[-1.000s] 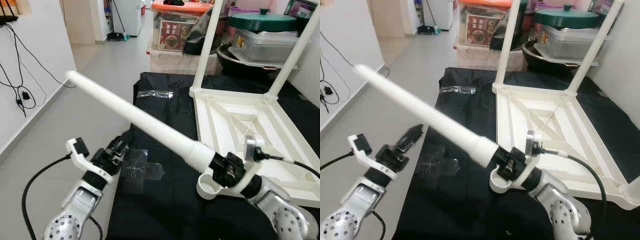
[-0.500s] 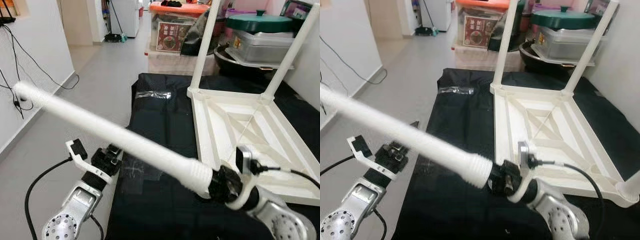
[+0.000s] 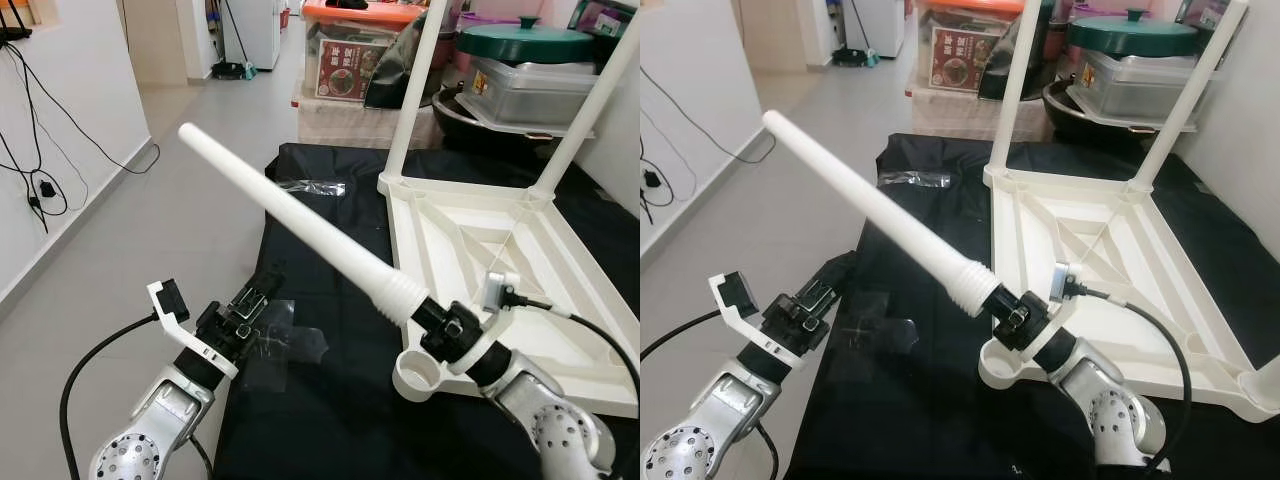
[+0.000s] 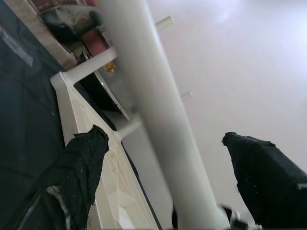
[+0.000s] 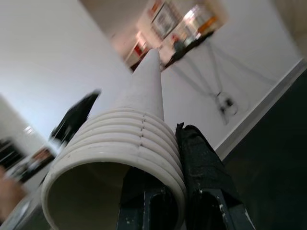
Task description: Building children table
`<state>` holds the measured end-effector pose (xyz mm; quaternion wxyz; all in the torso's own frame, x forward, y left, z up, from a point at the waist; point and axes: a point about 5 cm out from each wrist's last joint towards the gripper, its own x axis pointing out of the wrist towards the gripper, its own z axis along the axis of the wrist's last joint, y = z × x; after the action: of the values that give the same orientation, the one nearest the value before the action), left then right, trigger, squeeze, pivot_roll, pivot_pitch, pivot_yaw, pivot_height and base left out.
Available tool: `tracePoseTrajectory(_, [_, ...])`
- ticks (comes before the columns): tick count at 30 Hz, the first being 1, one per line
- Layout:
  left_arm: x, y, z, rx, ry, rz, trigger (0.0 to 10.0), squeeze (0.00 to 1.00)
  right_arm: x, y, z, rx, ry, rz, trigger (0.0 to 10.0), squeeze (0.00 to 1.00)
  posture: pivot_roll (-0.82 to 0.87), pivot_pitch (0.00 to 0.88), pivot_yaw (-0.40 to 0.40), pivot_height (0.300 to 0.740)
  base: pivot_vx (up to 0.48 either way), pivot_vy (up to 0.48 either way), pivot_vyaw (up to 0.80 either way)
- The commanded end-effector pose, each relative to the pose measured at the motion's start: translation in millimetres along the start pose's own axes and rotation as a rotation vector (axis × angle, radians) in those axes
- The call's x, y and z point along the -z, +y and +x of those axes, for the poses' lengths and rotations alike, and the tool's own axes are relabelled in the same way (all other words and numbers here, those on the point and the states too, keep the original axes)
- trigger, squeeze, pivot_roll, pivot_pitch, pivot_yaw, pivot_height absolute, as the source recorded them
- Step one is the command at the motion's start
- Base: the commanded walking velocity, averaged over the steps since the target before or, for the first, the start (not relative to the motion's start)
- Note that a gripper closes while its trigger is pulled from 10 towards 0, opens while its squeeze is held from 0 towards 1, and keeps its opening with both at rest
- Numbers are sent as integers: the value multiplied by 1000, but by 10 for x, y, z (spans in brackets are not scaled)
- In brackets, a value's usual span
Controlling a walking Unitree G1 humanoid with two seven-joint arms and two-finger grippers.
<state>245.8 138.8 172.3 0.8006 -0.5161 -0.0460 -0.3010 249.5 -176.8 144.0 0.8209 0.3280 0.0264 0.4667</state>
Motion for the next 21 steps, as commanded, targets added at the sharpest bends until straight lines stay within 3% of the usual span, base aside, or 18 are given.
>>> tracePoseTrajectory(1, [-26,-9,15,5,-4,-5,10000,0,13,100,-33,-104,32,4,0,0,-44,0,-87,740,0,0,0])
tracePoseTrajectory(14, [-201,-4,21,21,-101,-48,10000,0,175,123,-223,-149,144,63,0,0,-45,0,-87,740,0,0,0])
tracePoseTrajectory(16, [-353,29,-6,8,-153,-36,10000,0,177,131,-317,-164,182,71,0,0,-46,0,-85,740,0,0,0])
tracePoseTrajectory(21, [-491,68,-41,-9,-195,-17,10000,0,154,139,-380,-176,204,73,0,0,-46,0,-90,740,0,0,0])
